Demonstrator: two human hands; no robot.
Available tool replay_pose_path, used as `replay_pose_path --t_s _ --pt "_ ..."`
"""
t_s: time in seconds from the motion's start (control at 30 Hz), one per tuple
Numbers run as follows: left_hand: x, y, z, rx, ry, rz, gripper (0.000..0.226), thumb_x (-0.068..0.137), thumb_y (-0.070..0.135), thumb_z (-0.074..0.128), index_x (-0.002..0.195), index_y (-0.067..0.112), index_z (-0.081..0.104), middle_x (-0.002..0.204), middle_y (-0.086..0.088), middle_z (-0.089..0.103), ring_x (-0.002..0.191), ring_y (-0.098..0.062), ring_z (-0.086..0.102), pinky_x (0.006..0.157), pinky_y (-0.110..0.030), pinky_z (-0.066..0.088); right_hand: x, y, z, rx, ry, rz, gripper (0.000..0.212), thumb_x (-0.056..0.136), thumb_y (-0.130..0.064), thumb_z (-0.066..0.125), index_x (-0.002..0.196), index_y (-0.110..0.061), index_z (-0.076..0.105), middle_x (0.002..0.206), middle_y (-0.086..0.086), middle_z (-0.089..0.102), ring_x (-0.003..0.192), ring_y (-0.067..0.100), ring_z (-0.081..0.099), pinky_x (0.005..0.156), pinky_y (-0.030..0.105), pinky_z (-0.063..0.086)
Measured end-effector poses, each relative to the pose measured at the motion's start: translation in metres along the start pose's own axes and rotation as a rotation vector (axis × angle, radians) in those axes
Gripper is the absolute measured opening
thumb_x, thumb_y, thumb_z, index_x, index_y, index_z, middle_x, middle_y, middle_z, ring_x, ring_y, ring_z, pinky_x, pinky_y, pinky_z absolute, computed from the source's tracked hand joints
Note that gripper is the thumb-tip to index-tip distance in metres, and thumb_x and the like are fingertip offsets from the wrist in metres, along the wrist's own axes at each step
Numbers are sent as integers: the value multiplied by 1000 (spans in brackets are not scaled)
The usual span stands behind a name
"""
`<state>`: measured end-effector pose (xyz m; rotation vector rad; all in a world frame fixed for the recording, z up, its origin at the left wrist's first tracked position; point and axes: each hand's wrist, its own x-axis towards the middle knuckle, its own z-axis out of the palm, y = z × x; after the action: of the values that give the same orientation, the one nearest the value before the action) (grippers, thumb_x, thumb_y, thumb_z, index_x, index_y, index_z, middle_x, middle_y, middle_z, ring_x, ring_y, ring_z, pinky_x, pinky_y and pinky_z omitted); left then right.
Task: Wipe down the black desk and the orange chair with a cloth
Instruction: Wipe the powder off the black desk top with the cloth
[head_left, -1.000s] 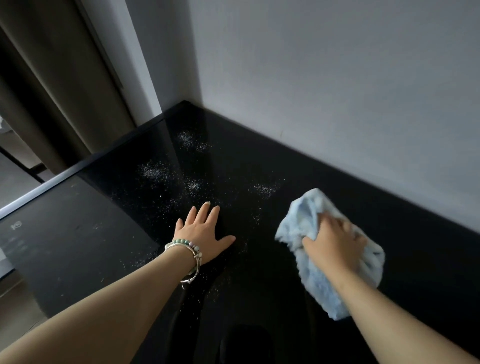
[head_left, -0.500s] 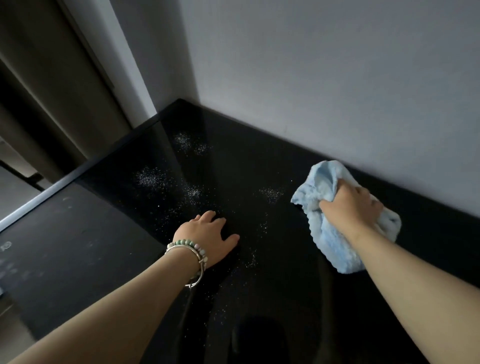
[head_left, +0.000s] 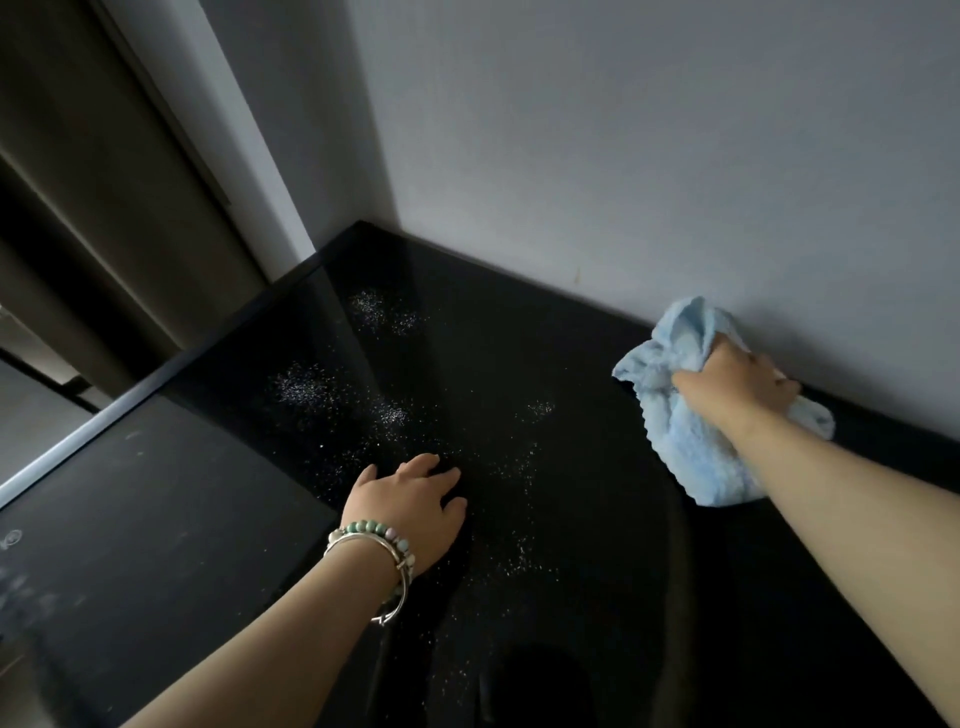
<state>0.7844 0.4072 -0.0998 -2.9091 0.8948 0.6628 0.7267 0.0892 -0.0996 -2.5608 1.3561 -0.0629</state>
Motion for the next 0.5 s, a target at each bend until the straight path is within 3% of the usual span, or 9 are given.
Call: replay_pose_path --t_s 0.07,0.13,0.23,0.3,0.37,0.43,0.5 --pt "-1 0 1 -10 16 -8 47 95 47 24 141 40 28 153 16 17 135 -7 30 116 -40 5 -7 -25 3 -77 -30 -136 37 79 -41 50 110 -23 57 106 11 62 101 35 57 82 40 40" --pt "-2 -1 2 -8 32 -9 46 95 46 25 141 41 26 153 16 16 136 -8 29 115 -40 5 -31 -45 12 -64 -73 -380 39 74 -43 54 110 -27 60 110 6 63 107 31 56 91 39 40" --pt "-3 0 3 -11 33 -7 47 95 45 26 142 40 24 153 16 14 138 -9 26 115 -40 6 -66 -48 24 22 -149 -726 37 74 -31 59 111 -28 60 116 0 60 116 23 47 98 34 25" --pt "-3 -1 4 -21 40 -4 48 95 44 26 143 40 23 153 16 14 138 -10 25 115 -39 6 -60 -39 21 93 -27 -655 30 74 -26 61 104 -19 64 111 7 63 110 31 52 95 35 30" --pt "-4 -1 5 -23 50 -2 48 95 43 27 143 40 22 154 15 13 139 -10 24 115 -38 6 -36 -31 15 86 109 -441 24 76 -26 58 97 -17 63 103 12 65 102 35 56 91 39 36" --pt "-4 -1 6 -22 47 -4 48 95 43 27 143 39 22 154 14 13 140 -11 21 115 -38 7 -23 -31 9 12 56 -297 24 79 -28 55 101 -19 59 108 10 62 107 33 52 94 42 33" --pt "-4 -1 6 -20 44 -8 48 96 42 27 143 39 22 154 14 13 140 -11 22 115 -38 7 -24 -41 11 -64 -41 -299 25 79 -33 54 102 -25 59 111 5 59 110 30 49 96 43 32"
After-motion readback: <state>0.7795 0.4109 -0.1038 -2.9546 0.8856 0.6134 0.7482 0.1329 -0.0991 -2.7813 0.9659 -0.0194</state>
